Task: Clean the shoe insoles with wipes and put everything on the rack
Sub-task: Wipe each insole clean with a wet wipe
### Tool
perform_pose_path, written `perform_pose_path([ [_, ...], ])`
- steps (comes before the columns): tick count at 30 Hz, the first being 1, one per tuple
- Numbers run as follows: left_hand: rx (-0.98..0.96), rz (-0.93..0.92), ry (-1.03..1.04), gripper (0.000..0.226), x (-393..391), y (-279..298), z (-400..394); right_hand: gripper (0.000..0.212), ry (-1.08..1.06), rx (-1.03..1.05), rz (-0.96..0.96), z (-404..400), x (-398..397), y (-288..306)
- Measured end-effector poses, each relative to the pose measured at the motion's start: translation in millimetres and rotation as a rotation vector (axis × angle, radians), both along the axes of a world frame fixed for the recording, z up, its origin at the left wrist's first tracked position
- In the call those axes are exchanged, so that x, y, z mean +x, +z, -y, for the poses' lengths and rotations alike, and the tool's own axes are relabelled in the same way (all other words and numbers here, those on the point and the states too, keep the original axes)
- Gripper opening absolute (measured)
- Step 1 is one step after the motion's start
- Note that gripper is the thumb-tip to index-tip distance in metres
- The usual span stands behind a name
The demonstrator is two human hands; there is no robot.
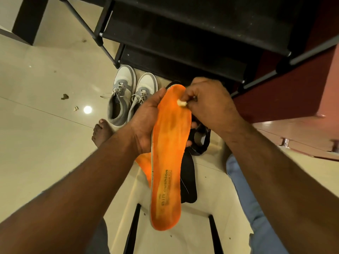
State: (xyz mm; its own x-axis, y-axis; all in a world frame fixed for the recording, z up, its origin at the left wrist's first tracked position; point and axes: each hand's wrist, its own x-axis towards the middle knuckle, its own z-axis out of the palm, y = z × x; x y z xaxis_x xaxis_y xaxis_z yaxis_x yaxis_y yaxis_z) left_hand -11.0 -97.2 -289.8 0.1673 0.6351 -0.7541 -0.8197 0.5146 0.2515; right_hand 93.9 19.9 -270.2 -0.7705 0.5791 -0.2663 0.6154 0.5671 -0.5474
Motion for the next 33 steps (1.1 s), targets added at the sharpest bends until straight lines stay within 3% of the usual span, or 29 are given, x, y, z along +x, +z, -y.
perform_pose_path([
  [2,-0.001,0.009,-0.003,0.068,-1,1,0,0.016,0.03,-0.043,-0.025,-3,2,1],
  [5,-0.019,-0.027,0.008,0.066,0,4,-2,0.02,0.252,-0.361,0.098,-10,6,8],
  [7,-0.021,-0.018,0.009,0.068,4,5,-3,0.018,0.209,-0.215,0.083,-11,8,2],
  [9,-0.02,0.03,-0.002,0.073,5,4,-4,0.015,0.037,0.047,-0.02,-11,8,-2],
  [10,-0.025,0.039,-0.001,0.073,5,4,-4,0.013,-0.018,0.081,-0.07,-11,7,-3],
  [12,-0.02,0.035,0.008,0.073,1,2,-3,0.013,0.017,-0.065,-0.094,-13,8,0],
  [14,-0.019,0.004,0.011,0.071,-1,2,-3,0.018,0.13,-0.353,0.006,-17,9,8],
  [16,-0.026,-0.022,0.002,0.07,1,1,-3,0.018,0.176,-0.464,0.092,-17,10,10],
  [20,-0.004,0.024,-0.026,0.073,4,0,-3,0.012,-0.084,0.011,-0.056,-17,8,2],
  [22,0.011,0.023,-0.01,0.073,2,0,-3,0.013,-0.113,-0.069,-0.09,-20,9,4],
  [24,0.018,-0.015,0.04,0.074,0,2,-4,0.013,-0.012,-0.388,0.003,-22,11,10],
  [26,0.014,-0.072,0.105,0.075,0,2,-6,0.013,0.029,-0.522,0.045,-19,11,9],
  [30,0.05,-0.115,0.144,0.084,3,2,-7,0.02,-0.294,-0.311,-0.152,-16,6,-3],
  [33,0.06,-0.121,0.195,0.079,4,3,-7,0.015,-0.39,-0.33,-0.19,-13,4,-9],
])
